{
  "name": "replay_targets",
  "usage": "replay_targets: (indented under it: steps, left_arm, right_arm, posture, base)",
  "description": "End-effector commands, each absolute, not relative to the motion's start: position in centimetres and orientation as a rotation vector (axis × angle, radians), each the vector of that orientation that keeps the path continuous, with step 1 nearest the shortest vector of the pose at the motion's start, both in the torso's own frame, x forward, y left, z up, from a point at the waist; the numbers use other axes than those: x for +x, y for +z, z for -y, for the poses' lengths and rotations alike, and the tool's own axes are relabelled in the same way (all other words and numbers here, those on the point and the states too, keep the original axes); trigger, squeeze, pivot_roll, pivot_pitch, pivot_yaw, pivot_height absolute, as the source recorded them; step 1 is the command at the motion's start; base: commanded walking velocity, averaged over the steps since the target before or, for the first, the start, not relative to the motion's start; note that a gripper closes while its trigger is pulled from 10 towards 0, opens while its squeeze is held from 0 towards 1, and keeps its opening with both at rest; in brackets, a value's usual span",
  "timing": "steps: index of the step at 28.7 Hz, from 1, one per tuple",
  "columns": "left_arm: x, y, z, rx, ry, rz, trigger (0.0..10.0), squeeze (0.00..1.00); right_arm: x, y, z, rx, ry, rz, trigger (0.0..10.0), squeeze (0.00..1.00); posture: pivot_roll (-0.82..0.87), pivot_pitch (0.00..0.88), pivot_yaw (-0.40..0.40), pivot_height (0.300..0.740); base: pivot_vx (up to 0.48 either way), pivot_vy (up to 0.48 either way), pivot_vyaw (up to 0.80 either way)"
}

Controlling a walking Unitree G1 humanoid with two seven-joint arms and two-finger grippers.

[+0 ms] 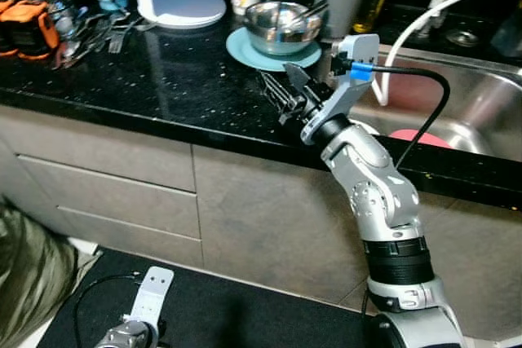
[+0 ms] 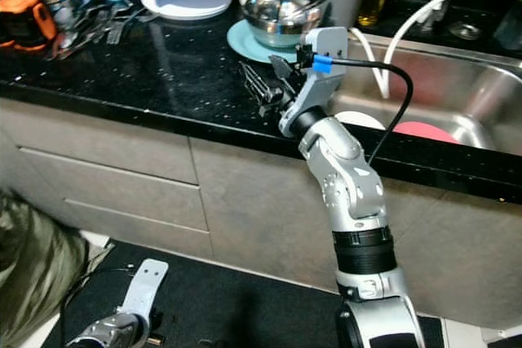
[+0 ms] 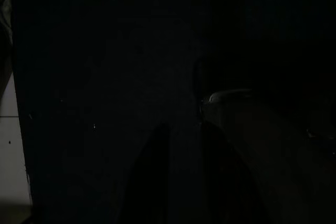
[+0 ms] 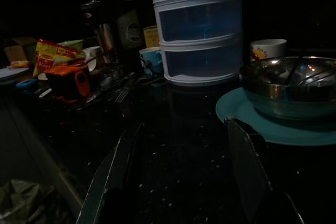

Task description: Kitchen organization

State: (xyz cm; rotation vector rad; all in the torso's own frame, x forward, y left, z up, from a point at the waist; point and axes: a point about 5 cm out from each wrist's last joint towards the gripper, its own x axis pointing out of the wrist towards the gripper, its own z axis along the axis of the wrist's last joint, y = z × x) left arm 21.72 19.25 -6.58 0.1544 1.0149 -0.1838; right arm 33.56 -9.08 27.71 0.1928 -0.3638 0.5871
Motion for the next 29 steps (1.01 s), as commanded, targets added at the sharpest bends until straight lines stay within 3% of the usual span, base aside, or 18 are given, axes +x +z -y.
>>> replay_targets:
  steps: [1,17,23,29]
  left_arm:
    - [21.02,-6.97,-19.45,0.153,-0.180,-1.049,10.0,0.00]
    - [21.12,-6.91,-19.50,0.160,-0.179,-1.047,10.0,0.00]
    - [21.13,-6.91,-19.48,0.161,-0.181,-1.048,10.0,0.00]
    - [21.11,-6.92,-19.48,0.162,-0.181,-1.050,10.0,0.00]
  right_arm:
    - [33.75,27.63,9.17,0.187,0.574,0.363,10.0,0.00]
    - [33.35,27.98,8.65,0.198,0.631,0.397,10.0,0.00]
    - [33.12,28.22,8.42,0.205,0.668,0.401,10.0,0.00]
    - [33.07,28.52,8.42,0.223,0.667,0.421,10.0,0.00]
  posture:
    - [0.02,0.112,-0.036,0.740]
    - [0.02,0.107,-0.033,0.740]
    - [0.02,0.106,-0.033,0.740]
    - [0.02,0.106,-0.032,0.740]
  base:
    - [0.330,0.000,0.00]
    - [0.146,0.000,0.00]
    - [0.000,0.000,0.77]
    - [0.326,0.000,0.77]
